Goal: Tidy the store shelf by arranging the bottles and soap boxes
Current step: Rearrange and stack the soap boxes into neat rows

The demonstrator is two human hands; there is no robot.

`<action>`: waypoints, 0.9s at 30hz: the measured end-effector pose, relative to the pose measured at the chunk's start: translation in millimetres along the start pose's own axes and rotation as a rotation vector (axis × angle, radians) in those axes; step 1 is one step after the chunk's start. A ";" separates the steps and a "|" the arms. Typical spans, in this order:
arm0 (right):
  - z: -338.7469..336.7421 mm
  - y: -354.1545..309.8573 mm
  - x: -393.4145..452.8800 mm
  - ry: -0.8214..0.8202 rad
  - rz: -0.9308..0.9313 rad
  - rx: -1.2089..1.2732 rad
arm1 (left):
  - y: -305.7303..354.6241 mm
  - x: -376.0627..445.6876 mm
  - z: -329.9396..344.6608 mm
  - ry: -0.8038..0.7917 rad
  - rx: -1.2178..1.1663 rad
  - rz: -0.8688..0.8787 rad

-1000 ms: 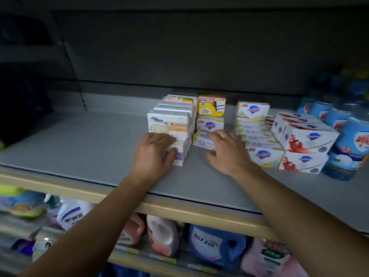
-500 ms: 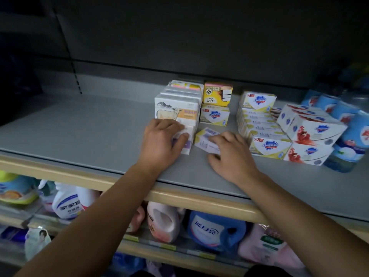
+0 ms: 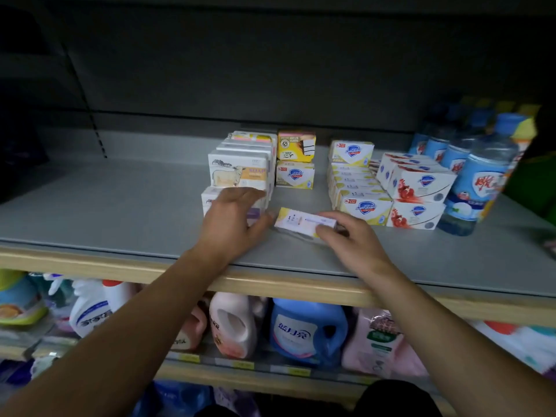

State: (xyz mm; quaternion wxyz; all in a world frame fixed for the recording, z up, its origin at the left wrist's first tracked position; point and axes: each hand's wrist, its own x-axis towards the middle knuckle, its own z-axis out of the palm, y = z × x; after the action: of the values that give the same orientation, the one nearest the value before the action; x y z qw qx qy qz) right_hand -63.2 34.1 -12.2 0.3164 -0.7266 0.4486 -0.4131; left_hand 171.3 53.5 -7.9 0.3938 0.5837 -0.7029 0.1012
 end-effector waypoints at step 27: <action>-5.3 6.6 -5.2 0.112 0.124 0.130 | 28.3 -5.6 19.2 -0.267 -1.172 -0.488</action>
State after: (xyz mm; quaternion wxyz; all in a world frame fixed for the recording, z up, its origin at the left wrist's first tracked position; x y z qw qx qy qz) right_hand -71.8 35.8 -16.9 0.3623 -0.6512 0.4821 -0.4608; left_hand 137.5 54.6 -15.5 0.5681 0.4223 -0.5318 -0.4649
